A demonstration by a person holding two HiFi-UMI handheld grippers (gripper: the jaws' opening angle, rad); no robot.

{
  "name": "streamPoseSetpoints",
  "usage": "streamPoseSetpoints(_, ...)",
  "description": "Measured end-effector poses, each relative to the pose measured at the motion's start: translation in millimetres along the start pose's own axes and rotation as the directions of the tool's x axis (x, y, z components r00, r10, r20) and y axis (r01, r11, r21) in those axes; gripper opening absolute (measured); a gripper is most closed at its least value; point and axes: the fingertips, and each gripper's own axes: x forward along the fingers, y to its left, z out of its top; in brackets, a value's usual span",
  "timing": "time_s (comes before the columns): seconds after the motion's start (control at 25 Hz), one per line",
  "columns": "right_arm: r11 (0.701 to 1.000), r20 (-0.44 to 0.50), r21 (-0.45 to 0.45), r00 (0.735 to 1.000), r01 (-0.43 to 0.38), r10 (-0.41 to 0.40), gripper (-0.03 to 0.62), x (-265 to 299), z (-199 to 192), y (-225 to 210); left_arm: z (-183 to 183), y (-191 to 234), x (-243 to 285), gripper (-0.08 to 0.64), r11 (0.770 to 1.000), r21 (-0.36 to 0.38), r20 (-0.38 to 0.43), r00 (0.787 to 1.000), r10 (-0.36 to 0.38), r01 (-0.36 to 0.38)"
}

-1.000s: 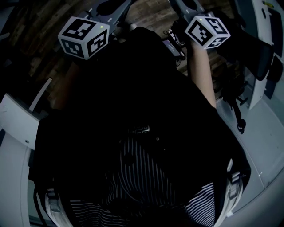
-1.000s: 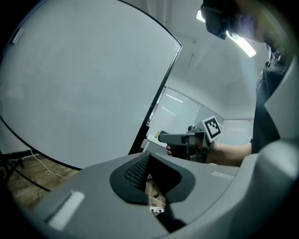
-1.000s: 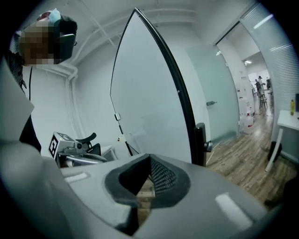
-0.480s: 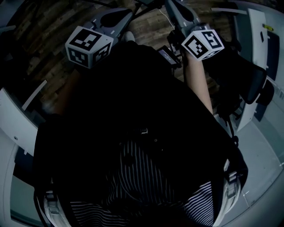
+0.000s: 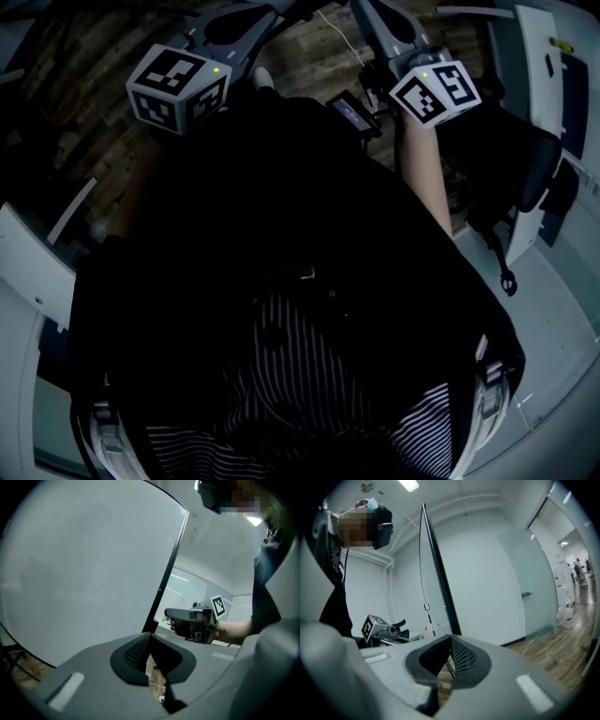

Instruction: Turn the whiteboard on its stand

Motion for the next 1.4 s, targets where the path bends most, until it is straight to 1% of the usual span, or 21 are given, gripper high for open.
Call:
streamPoseSetpoints(0.12, 1.000, 0.018, 0.000, 1.000, 0.019, -0.019, 0.005, -1, 7, -11, -1, 4, 2, 0.002, 1.000, -0.021, -0.003, 1.000, 0.004, -0.004)
streamPoseSetpoints(0.24, 1.000, 0.034, -0.006, 0.999, 0.019, -0.019, 0.051, -6, 13, -19, -6, 4, 4, 0.002, 0.999, -0.034, -0.010, 1.000, 0.011, -0.011)
streamPoseSetpoints(0.36, 1.000, 0.046, -0.013, 0.999, 0.017, -0.016, 0.119, -3, 17, -30, -11, 7, 8, 0.002, 0.999, -0.042, -0.013, 1.000, 0.022, -0.023)
streamPoseSetpoints(0.4, 1.000, 0.043, -0.023, 0.999, 0.015, -0.014, 0.143, -1, 19, -31, -12, 8, 8, 0.002, 0.999, -0.044, -0.014, 1.000, 0.026, -0.026)
streamPoseSetpoints(0.48, 0.998, 0.035, -0.057, 0.999, 0.011, -0.009, 0.170, 2, 24, -30, -13, 7, 6, 0.002, 0.998, -0.046, -0.016, 0.999, 0.031, -0.032)
streamPoseSetpoints(0.52, 0.997, 0.030, -0.074, 1.000, 0.011, -0.008, 0.172, 2, 27, -29, -13, 6, 4, 0.002, 0.998, -0.047, -0.018, 0.999, 0.034, -0.034)
streamPoseSetpoints(0.6, 0.996, 0.028, -0.087, 0.999, 0.017, -0.015, 0.207, -1, 30, -33, -14, 5, 3, 0.002, 0.998, -0.051, -0.019, 0.999, 0.037, -0.038)
streamPoseSetpoints(0.76, 0.998, 0.069, -0.056, 0.998, -0.003, 0.007, 0.218, -11, 39, -35, -17, 6, 1, 0.002, 0.997, -0.063, -0.021, 0.999, 0.046, -0.047)
streamPoseSetpoints(0.84, 0.996, 0.059, -0.089, 0.998, -0.022, 0.028, 0.237, -5, 40, -27, -19, 6, 1, 0.002, 0.996, -0.069, -0.024, 0.999, 0.049, -0.050)
streamPoseSetpoints(0.92, 0.990, 0.029, -0.137, 0.999, -0.035, 0.039, 0.257, 7, 37, -19, -20, 6, 0, 0.002, 0.996, -0.074, -0.024, 0.998, 0.050, -0.052)
streamPoseSetpoints(0.96, 0.988, 0.014, -0.149, 0.999, -0.032, 0.035, 0.259, 14, 35, -17, -20, 7, -1, 0.002, 0.996, -0.076, -0.024, 0.998, 0.052, -0.054)
streamPoseSetpoints(1.04, 0.989, -0.005, -0.146, 1.000, -0.003, 0.002, 0.259, 28, 30, -20, -23, 10, -5, 0.002, 0.995, -0.080, -0.027, 0.998, 0.058, -0.060)
streamPoseSetpoints(1.16, 0.986, -0.012, -0.162, 0.999, 0.033, -0.036, 0.259, 42, 25, -18, -28, 12, -13, 0.002, 0.993, -0.086, -0.037, 0.997, 0.075, -0.078)
streamPoseSetpoints(1.24, 0.981, -0.015, -0.188, 0.999, 0.041, -0.044, 0.199, 48, 23, -14, -30, 15, -19, 0.002, 0.992, -0.088, -0.038, 0.996, 0.086, -0.089)
streamPoseSetpoints(1.36, 0.984, -0.016, -0.176, 1.000, 0.009, -0.012, 0.143, 58, 19, -5, -30, 19, -27, 0.002, 0.990, -0.097, -0.035, 0.994, 0.104, -0.107)
streamPoseSetpoints(1.4, 0.983, -0.018, -0.186, 1.000, -0.001, -0.002, 0.119, 59, 19, -1, -30, 19, -28, 0.002, 0.989, -0.099, -0.033, 0.994, 0.108, -0.111)
